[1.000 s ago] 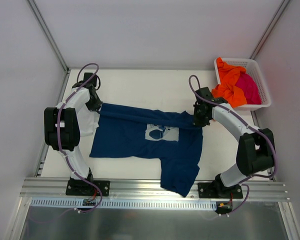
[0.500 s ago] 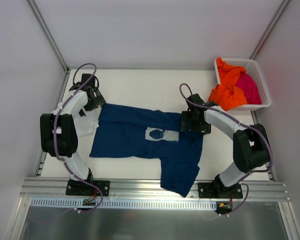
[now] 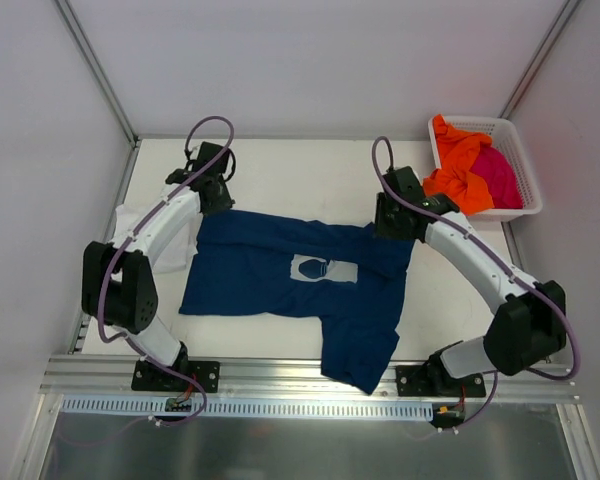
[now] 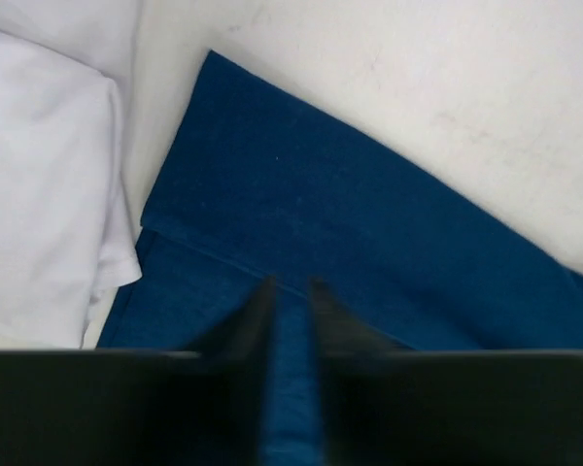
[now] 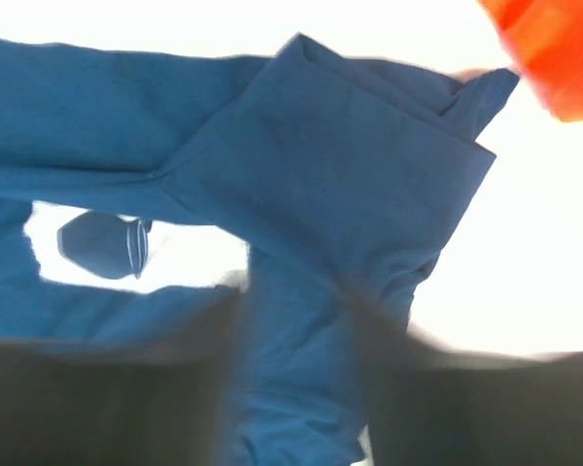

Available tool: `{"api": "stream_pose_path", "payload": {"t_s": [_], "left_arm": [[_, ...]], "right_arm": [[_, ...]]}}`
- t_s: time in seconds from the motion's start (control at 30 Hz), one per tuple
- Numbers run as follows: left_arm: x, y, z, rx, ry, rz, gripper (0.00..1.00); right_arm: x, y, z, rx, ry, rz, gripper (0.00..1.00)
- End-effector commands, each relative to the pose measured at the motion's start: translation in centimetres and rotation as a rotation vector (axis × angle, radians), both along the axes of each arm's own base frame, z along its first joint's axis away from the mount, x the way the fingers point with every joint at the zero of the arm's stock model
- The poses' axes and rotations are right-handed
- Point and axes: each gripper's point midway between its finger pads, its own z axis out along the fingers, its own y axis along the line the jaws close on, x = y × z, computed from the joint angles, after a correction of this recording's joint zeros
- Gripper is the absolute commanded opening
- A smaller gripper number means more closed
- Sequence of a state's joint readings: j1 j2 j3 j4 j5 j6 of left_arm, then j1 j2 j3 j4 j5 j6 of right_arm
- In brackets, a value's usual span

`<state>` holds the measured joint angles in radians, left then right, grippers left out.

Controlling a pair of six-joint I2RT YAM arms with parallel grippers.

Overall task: Fold and stack the t-shirts
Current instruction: Fold the flattened tshirt in 1/3 of the way

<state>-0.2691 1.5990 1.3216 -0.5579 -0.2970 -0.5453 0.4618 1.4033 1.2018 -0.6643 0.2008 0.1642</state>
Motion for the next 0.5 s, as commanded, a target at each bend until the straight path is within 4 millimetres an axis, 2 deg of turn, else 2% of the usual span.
{"api": "stream_pose_path", "payload": {"t_s": [0.0,0.03,0.1,0.27,0.47], "left_arm": [[0.4,-0.6,-2.6,-0.002,0.074,-0.002,0.0],[0.4,-0.6,-3.0,-0.007,0.08,0.006,0.0],[0.4,-0.6,-4.1,-0.001,0.104,0.003,0.0],[1.4,-0.9,-5.3,0.018,0.127,-0.015,0.0],[2.8,-1.2,-7.0,0.027,0.164,-0.029,0.0]], "right_arm": [[0.5,0.0,-2.5,-0.046,0.067,-0.005,0.25],[0.9,0.3,-3.5,-0.057,0.093,0.001,0.01],[1.2,0.7,-4.5,-0.059,0.115,0.006,0.01],[3.2,1.9,-7.3,-0.066,0.19,0.013,0.0],[5.4,2.7,-9.1,-0.057,0.239,0.009,0.0]]}}
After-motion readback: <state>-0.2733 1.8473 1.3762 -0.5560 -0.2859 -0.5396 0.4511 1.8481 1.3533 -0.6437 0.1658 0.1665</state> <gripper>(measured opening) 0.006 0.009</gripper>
